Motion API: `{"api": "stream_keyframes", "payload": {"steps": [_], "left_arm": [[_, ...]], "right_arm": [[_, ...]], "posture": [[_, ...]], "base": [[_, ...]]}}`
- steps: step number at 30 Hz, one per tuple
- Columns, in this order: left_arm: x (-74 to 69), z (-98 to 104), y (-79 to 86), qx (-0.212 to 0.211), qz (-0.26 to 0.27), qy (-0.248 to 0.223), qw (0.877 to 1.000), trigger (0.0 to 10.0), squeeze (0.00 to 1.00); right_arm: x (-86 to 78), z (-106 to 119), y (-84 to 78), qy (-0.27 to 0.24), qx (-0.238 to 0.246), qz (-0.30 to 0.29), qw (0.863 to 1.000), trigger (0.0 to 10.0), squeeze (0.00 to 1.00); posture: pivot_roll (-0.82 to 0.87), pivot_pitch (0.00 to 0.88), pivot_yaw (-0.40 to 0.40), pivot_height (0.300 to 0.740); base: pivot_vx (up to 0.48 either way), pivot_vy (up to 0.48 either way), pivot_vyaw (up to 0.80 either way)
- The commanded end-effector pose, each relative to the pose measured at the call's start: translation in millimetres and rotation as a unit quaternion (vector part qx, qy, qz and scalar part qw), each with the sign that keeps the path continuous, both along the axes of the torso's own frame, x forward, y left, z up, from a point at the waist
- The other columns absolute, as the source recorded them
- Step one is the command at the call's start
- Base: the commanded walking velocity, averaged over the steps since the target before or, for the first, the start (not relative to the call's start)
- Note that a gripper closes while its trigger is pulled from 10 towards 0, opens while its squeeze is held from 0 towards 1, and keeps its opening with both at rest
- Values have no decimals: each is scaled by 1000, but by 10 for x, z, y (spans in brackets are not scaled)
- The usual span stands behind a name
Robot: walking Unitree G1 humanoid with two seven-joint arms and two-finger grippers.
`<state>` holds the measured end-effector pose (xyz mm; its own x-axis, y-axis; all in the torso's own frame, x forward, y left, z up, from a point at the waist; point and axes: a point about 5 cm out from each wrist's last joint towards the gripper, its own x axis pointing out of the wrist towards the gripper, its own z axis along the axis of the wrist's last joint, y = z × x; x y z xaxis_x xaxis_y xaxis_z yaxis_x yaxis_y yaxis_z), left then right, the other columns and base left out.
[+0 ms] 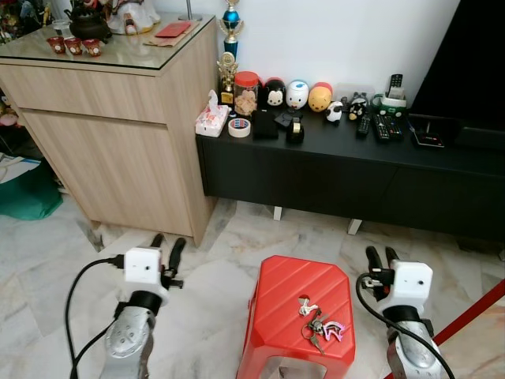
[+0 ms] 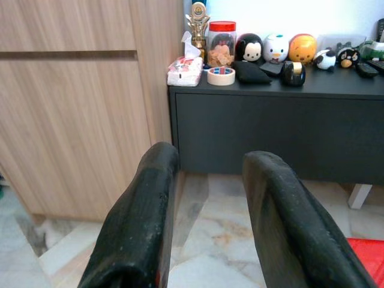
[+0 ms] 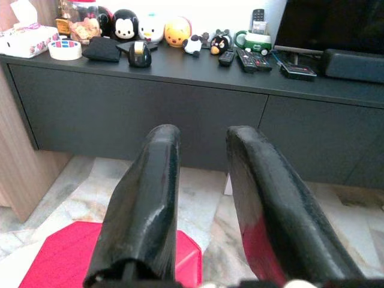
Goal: Hang keys on a hook
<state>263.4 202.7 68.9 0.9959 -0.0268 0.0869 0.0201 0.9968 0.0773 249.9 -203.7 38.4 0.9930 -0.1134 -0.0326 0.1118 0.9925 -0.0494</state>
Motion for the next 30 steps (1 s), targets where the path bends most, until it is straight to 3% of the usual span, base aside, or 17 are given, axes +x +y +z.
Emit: {"api": "stream_keyframes", "payload": {"steps": [1, 10, 21, 30], "left_arm": [[-34, -2, 78, -1, 9, 10, 1000, 10000, 0], [-17, 29, 132, 0, 13, 20, 1000, 10000, 0], [-39, -12, 123, -3, 15, 33, 999, 10000, 0], [-73, -47, 123, -6, 24, 44, 999, 10000, 0]], "right_arm": [[-18, 21, -80, 3, 2, -20, 1000, 10000, 0], [35, 54, -122, 20, 3, -37, 999, 10000, 0], [-10, -5, -118, 41, -4, -22, 999, 10000, 0], [-44, -9, -135, 46, -2, -19, 999, 10000, 0]], "posture": [[22, 0, -28, 740], [17, 0, -20, 736], [22, 0, -34, 658], [22, 0, -47, 658]], "base": [[0, 0, 0], [0, 0, 0], [0, 0, 0], [0, 0, 0]]}}
